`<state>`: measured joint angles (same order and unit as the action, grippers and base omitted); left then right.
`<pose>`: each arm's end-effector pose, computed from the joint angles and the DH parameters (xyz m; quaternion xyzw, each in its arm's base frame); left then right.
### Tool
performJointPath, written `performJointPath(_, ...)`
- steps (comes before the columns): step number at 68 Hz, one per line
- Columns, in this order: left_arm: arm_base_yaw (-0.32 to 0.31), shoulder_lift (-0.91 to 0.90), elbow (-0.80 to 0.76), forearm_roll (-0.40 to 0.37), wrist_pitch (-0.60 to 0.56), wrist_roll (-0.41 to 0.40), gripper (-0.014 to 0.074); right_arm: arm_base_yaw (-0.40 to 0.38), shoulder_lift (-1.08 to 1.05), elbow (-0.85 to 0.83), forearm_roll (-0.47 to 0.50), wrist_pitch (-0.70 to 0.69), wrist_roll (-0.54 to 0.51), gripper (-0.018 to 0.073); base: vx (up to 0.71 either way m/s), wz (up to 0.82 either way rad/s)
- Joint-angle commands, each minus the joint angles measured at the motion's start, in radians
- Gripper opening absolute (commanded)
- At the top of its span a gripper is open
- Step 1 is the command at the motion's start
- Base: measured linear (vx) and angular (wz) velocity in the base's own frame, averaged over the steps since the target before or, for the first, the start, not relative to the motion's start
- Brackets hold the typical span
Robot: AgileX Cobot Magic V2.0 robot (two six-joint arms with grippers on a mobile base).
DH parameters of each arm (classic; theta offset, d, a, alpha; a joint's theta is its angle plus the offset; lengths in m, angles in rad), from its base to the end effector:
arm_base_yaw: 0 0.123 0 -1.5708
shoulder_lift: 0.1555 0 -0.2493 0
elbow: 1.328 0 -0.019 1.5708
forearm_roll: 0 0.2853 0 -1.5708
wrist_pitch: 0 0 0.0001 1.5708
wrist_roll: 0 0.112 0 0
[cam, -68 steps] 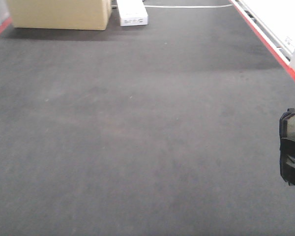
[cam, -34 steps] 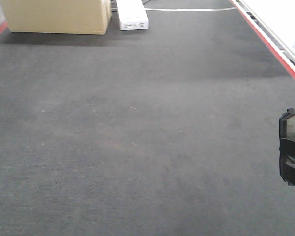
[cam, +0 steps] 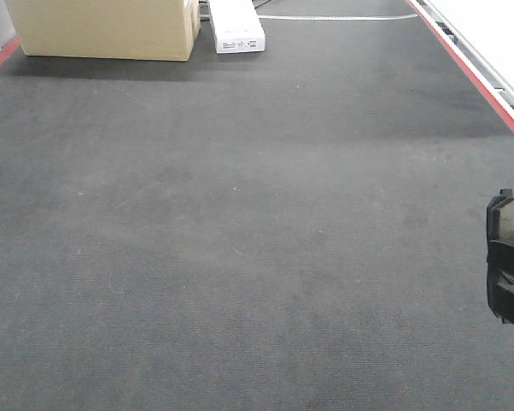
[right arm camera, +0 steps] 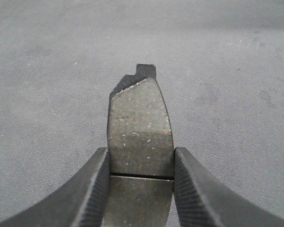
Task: Move and align brake pads A on conveyor
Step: 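Drive up to the dark conveyor belt and hold pads above it, then lower the left gripper to the belt and release its brake pad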
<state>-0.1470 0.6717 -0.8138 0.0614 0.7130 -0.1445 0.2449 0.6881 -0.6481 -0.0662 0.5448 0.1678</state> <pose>0.2023 -0.0254 0.3378 0.0106 0.8554 -0.0462 0.5157 0.2112 0.0488 0.2883 -0.0486 0.8577 0.0761 0.5061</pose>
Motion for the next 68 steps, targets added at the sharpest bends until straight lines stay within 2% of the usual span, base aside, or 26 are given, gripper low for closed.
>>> performJointPath(1, -0.003, 0.0, -0.026, 0.001, -0.09, -0.008, 0.0031, -0.004, -0.006, -0.031, -0.006, -0.087, -0.001, 0.0095, 0.0, 0.0)
performJointPath(47, -0.003, 0.002, -0.026, -0.016, -0.104, -0.006, 0.0031, -0.004, -0.006, -0.031, -0.006, -0.087, -0.001, 0.0095, 0.0, 0.0)
performJointPath(55, -0.003, 0.041, -0.027, -0.092, -0.124, 0.032, 0.0031, -0.004, -0.006, -0.031, -0.006, -0.087, -0.001, 0.0095, 0.0, 0.0)
performJointPath(64, -0.003, 0.16, -0.028, -0.253, -0.15, 0.129, 0.0031, -0.004, -0.006, -0.031, -0.006, -0.087, -0.001, 0.0095, 0.0, 0.0)
performJointPath(68, -0.003, 0.228, -0.033, -0.301, -0.156, 0.155, 0.0031, -0.004, -0.006, -0.031, -0.006, -0.087, -0.001, 0.0095, 0.0, 0.0)
